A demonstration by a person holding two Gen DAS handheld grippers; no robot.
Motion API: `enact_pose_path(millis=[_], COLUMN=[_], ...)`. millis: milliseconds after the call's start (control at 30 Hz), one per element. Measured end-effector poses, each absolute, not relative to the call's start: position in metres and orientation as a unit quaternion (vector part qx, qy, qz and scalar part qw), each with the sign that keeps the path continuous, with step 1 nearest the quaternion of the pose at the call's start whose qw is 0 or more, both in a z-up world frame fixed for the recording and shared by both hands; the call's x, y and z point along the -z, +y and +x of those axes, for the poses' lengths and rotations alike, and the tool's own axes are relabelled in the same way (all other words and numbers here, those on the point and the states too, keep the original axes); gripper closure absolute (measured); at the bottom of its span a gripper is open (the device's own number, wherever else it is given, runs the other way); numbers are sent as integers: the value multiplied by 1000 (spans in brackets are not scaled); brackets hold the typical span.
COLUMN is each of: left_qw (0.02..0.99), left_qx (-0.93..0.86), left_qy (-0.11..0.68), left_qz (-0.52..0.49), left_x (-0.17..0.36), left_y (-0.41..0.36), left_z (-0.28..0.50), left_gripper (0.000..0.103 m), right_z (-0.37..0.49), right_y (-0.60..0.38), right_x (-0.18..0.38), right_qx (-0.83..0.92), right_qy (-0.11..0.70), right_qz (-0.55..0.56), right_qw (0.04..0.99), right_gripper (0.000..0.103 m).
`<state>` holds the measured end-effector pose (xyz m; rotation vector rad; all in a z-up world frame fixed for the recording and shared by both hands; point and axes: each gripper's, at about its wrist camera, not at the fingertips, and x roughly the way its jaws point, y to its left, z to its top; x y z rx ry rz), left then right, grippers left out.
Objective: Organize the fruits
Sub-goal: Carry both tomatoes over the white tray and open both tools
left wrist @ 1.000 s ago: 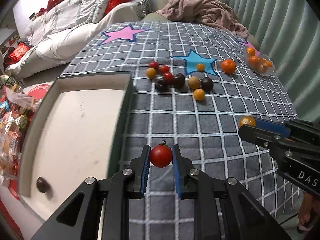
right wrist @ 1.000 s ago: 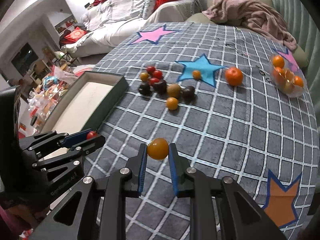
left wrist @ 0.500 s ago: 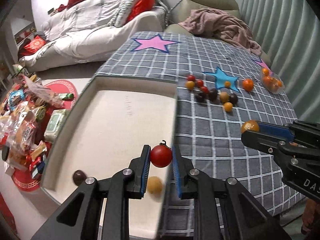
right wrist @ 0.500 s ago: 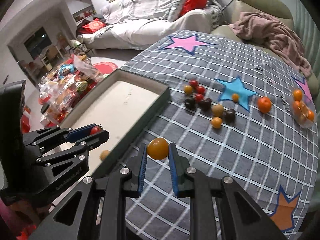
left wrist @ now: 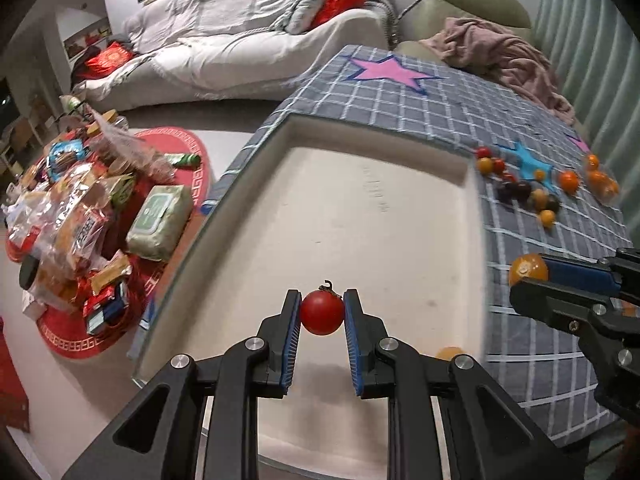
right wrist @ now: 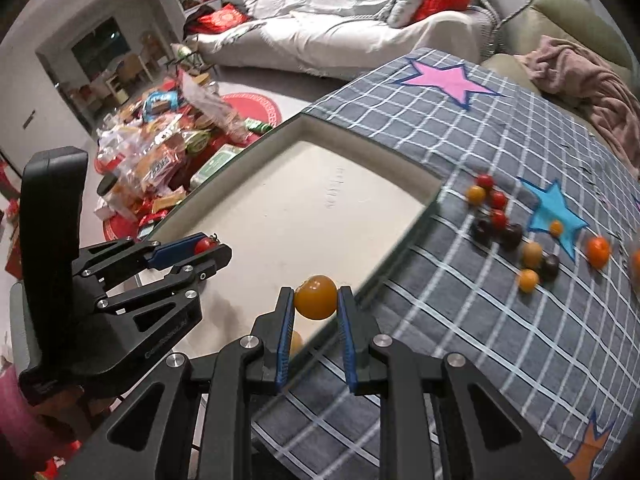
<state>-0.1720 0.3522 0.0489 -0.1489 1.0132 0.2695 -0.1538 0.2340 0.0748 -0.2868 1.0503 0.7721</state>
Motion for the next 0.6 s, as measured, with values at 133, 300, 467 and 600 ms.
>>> enact_pose_path(millis=[133,300,467,600], left_qw=[858,853,849,850], left_qx=[-134,-133,-128,-129], left_qy=[491,501,510,507], left_qz=[-70,-61,-61,-53], left_x=[-38,-26,-17,-17], left_y=[362,363,361,358], left_z=[-168,-162,-160,-161], left_gripper=[80,80,80,80], right_z=[-151,-147,-148,-149], right_y=[253,267,272,273], right_x=[-59,-37,-22,-17], right_qx=[-359,-354,-348,-349], right_qy=[500,516,523,525], right_qz=[-145,-162,-186,-196], right_qw=[775,763,755,751], right_gripper=[80,80,79,79])
